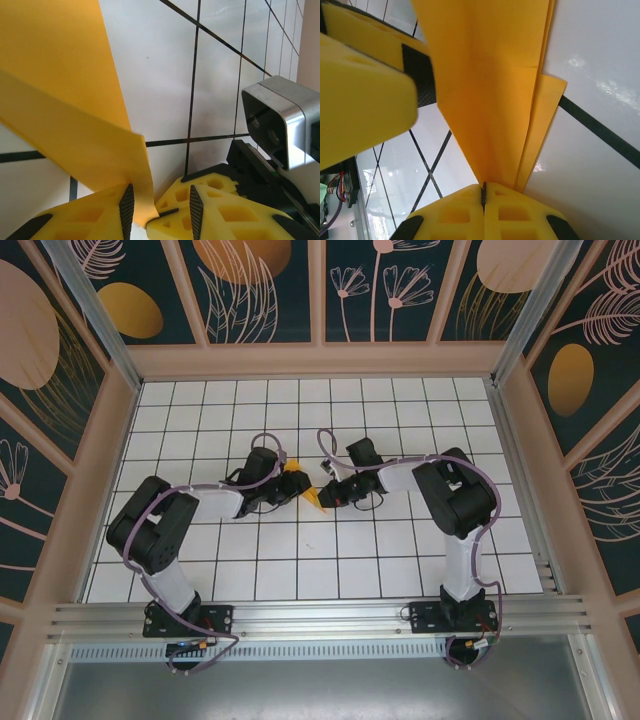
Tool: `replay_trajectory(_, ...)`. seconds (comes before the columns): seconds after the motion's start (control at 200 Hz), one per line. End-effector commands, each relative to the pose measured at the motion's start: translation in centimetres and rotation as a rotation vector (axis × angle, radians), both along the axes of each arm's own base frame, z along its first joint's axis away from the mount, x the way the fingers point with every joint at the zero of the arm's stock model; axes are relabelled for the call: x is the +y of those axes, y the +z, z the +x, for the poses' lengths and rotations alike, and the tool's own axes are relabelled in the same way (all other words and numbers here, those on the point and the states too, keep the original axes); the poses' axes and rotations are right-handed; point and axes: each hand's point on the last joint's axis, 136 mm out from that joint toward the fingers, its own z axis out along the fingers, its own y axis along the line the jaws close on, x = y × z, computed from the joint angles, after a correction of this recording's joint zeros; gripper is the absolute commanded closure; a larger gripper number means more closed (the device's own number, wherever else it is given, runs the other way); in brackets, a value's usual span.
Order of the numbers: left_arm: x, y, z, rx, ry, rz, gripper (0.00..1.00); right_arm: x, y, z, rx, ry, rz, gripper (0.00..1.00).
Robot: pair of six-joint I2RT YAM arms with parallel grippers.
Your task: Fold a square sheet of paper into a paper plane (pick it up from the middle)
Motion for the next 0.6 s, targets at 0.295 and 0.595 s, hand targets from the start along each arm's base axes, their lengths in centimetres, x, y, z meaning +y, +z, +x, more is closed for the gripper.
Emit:
replay_trajectory(0.295,-1.0,1.8,-1.7,-0.054,-0.043,-0.104,0.67,-1.0,-1.1,0.6,0.079,-0.042,0.001,1.0)
replay_trajectory(0.595,-2.2,0.8,-1.4,-0.033,-0.075,-0.117,0.71,-1.0,-1.2,0.7,0.089,-0.047,-0.001,1.0)
